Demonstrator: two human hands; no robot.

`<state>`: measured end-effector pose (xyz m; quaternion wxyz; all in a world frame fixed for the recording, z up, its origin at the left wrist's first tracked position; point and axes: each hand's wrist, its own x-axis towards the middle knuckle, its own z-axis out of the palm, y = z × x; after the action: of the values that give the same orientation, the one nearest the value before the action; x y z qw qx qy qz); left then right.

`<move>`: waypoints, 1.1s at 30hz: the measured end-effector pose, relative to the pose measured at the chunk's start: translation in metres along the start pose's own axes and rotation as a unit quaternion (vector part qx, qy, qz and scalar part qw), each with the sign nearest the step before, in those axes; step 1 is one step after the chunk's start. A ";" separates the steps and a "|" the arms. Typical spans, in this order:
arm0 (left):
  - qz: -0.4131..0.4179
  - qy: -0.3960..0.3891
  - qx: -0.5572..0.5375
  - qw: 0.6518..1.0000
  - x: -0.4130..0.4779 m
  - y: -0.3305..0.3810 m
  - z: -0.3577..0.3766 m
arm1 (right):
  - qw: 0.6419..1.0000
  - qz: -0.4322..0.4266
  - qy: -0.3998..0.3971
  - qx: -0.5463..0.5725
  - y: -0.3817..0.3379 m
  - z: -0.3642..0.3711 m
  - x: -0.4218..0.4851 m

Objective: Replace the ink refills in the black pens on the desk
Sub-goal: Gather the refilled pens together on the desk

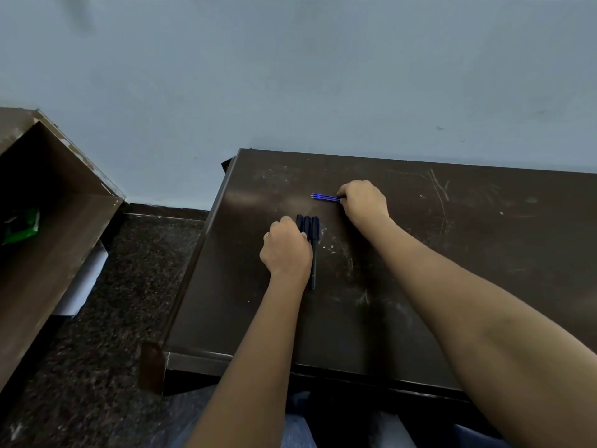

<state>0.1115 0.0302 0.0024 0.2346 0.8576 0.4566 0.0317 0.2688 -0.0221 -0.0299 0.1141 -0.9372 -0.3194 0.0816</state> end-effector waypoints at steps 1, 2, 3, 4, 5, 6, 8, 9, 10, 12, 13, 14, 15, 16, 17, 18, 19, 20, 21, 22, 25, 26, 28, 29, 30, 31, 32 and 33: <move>-0.002 -0.003 -0.003 1.000 -0.001 0.000 0.000 | 1.000 0.008 0.008 -0.006 0.002 0.000 -0.004; -0.004 -0.006 -0.005 1.000 -0.001 0.000 0.000 | 1.000 0.020 0.016 -0.008 0.004 0.001 -0.009; -0.005 -0.009 -0.007 1.000 -0.002 0.000 0.000 | 0.999 0.036 0.025 -0.004 0.007 0.002 -0.015; -0.007 -0.012 -0.007 1.000 -0.003 0.000 0.001 | 0.998 0.054 0.031 0.003 0.010 0.002 -0.024; -0.008 -0.015 -0.007 1.000 -0.005 0.000 0.000 | 0.996 0.073 0.039 0.014 0.014 0.003 -0.033; -0.010 -0.017 -0.008 1.000 -0.006 0.001 0.000 | 0.994 0.092 0.047 0.029 0.019 0.004 -0.043; -0.013 -0.022 -0.011 1.000 -0.008 0.002 -0.001 | 0.986 0.130 0.071 0.073 0.028 0.006 -0.064; -0.015 -0.024 -0.013 1.000 -0.009 0.003 -0.002 | 0.980 0.146 0.088 0.098 0.032 0.007 -0.074; -0.017 -0.026 -0.015 0.999 -0.010 0.005 -0.002 | 0.974 0.159 0.106 0.120 0.035 0.008 -0.084; -0.020 -0.030 -0.019 0.999 -0.012 0.008 -0.003 | 0.963 0.181 0.137 0.144 0.041 0.011 -0.102; -0.020 -0.032 -0.021 0.999 -0.014 0.010 -0.004 | 0.958 0.194 0.148 0.149 0.043 0.012 -0.110; -0.021 -0.034 -0.022 0.999 -0.015 0.011 -0.004 | 0.954 0.208 0.156 0.151 0.045 0.013 -0.117; -0.021 -0.035 -0.022 0.999 -0.016 0.012 -0.005 | 0.949 0.221 0.162 0.153 0.047 0.014 -0.123; -0.023 -0.036 -0.022 0.999 -0.018 0.013 -0.005 | 0.945 0.233 0.168 0.156 0.048 0.015 -0.129; -0.025 -0.038 -0.022 0.999 -0.019 0.013 -0.006 | 0.941 0.243 0.174 0.159 0.050 0.017 -0.133; -0.028 -0.040 -0.024 0.999 -0.019 0.013 -0.006 | 0.938 0.250 0.179 0.163 0.050 0.018 -0.137; -0.031 -0.042 -0.026 0.998 -0.019 0.012 -0.006 | 0.935 0.254 0.184 0.166 0.050 0.020 -0.140; -0.034 -0.044 -0.029 0.998 -0.019 0.012 -0.007 | 0.933 0.256 0.188 0.170 0.049 0.022 -0.142; -0.036 -0.045 -0.033 0.998 -0.019 0.010 -0.007 | 0.931 0.258 0.192 0.172 0.048 0.024 -0.144; -0.039 -0.045 -0.038 0.998 -0.019 0.009 -0.007 | 0.930 0.260 0.195 0.173 0.047 0.025 -0.144; -0.043 -0.045 -0.054 0.997 -0.017 0.005 -0.007 | 0.923 0.272 0.200 0.185 0.043 0.025 -0.143; -0.043 -0.046 -0.056 0.996 -0.017 0.004 -0.006 | 0.921 0.274 0.201 0.191 0.043 0.026 -0.142; -0.040 -0.048 -0.055 0.997 -0.015 0.003 -0.004 | 0.917 0.277 0.204 0.203 0.042 0.026 -0.139; -0.039 -0.049 -0.053 0.997 -0.015 0.002 -0.003 | 0.915 0.277 0.206 0.208 0.041 0.026 -0.138; -0.038 -0.048 -0.053 0.997 -0.014 0.002 -0.002 | 0.914 0.277 0.208 0.211 0.041 0.027 -0.137; -0.038 -0.047 -0.053 0.997 -0.014 0.001 -0.002 | 0.914 0.276 0.210 0.212 0.041 0.027 -0.136; -0.037 -0.046 -0.053 0.997 -0.013 0.001 -0.001 | 0.913 0.275 0.211 0.214 0.041 0.027 -0.135; -0.037 -0.045 -0.053 0.997 -0.013 0.000 -0.001 | 0.913 0.275 0.213 0.216 0.041 0.027 -0.134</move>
<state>0.1041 0.0204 0.0052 0.3010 0.8269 0.4750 0.0082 0.1813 -0.1317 -0.0563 0.3519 -0.9357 0.0077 -0.0249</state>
